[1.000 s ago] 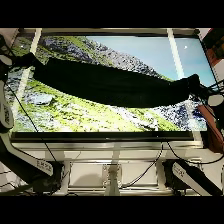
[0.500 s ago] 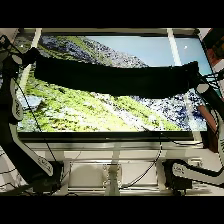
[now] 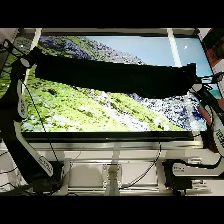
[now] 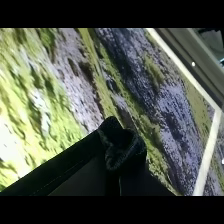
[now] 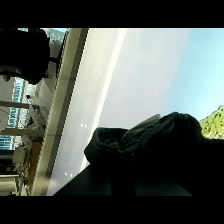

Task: Fold the clothes and pants, and hang the long-sleeved shirts on hangers.

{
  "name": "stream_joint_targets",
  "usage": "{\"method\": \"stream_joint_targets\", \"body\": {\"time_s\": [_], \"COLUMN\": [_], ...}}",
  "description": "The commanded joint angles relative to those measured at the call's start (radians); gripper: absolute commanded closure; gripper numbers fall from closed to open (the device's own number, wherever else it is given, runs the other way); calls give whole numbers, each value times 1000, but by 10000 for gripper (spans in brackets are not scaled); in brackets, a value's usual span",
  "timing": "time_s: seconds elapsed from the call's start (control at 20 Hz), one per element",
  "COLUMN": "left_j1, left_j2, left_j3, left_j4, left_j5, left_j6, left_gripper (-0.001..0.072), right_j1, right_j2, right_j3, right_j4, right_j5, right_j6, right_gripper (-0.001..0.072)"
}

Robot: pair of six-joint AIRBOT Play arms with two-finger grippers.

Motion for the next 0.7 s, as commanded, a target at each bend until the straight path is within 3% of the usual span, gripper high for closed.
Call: {"method": "stream_joint_targets", "body": {"time_s": [0.0, 0.05, 0.1, 0.15, 0.35, 0.45, 0.65], "left_j1": [-21, -30, -37, -44, -55, -43, 33], "left_j2": [-33, -35, -34, -31, 48, 94, 135], "left_j3": [39, 47, 51, 61, 61, 60, 57], "left_j4": [-2, -2, -3, -1, 27, 64, 91], "left_j5": [34, 40, 55, 59, 53, -9, -439], "left_j6": [23, 70, 128, 147, 324, 345, 320], "left_gripper": [669, 559, 163, -4, -1, -1, 1], "right_j1": [0, 0, 0, 0, 0, 0, 0], "right_j2": [-10, -9, -8, -6, 16, 29, 52], "right_j3": [1, 1, 1, 2, 2, 2, 2], "right_j4": [1, -6, -21, -52, -86, -86, -87], "right_j5": [-16, -17, -17, -11, 63, 95, 154], "right_j6": [1, 0, -3, -3, -3, -8, -94], "right_gripper": [680, 523, 214, 35, 39, 39, 39]}}
